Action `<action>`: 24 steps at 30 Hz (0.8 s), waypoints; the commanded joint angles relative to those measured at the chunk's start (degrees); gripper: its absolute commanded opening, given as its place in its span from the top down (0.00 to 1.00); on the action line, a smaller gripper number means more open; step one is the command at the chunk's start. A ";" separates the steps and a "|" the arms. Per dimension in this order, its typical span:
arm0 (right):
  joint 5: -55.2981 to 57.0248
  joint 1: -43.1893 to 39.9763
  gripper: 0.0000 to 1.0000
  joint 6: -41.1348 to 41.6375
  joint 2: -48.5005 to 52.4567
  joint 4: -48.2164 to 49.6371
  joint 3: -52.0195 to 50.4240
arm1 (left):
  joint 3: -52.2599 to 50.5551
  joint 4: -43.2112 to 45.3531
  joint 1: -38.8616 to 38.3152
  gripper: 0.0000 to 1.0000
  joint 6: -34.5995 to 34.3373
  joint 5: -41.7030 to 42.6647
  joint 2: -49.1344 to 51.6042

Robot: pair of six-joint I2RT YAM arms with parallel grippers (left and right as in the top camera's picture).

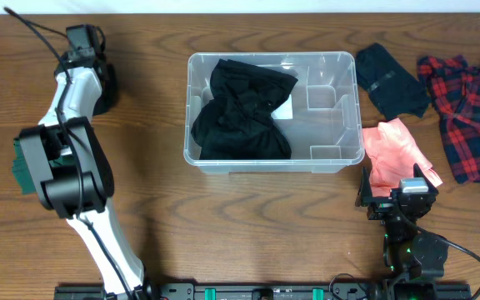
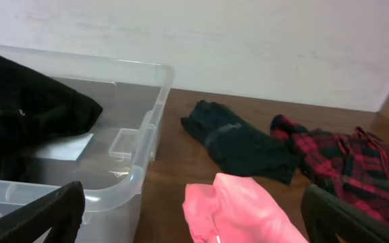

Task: Pack container
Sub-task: 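Grasp the green garment with clear band using the left gripper, then carry the green garment with the left gripper into the bin's right side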

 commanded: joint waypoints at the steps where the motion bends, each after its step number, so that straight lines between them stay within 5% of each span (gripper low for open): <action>1: -0.20 -0.09 0.01 -0.52 -0.35 -0.22 -0.11 | 0.76 -0.57 -2.49 0.94 -0.87 0.52 -8.35; 14: -0.20 -0.09 0.01 -0.52 -0.35 -0.22 -0.11 | 0.76 -15.56 -19.76 0.94 -12.83 0.57 -30.08; 24: -0.20 -0.09 0.01 -0.52 -0.35 -0.22 -0.11 | 0.72 -22.80 -35.39 0.94 -23.98 0.61 -32.76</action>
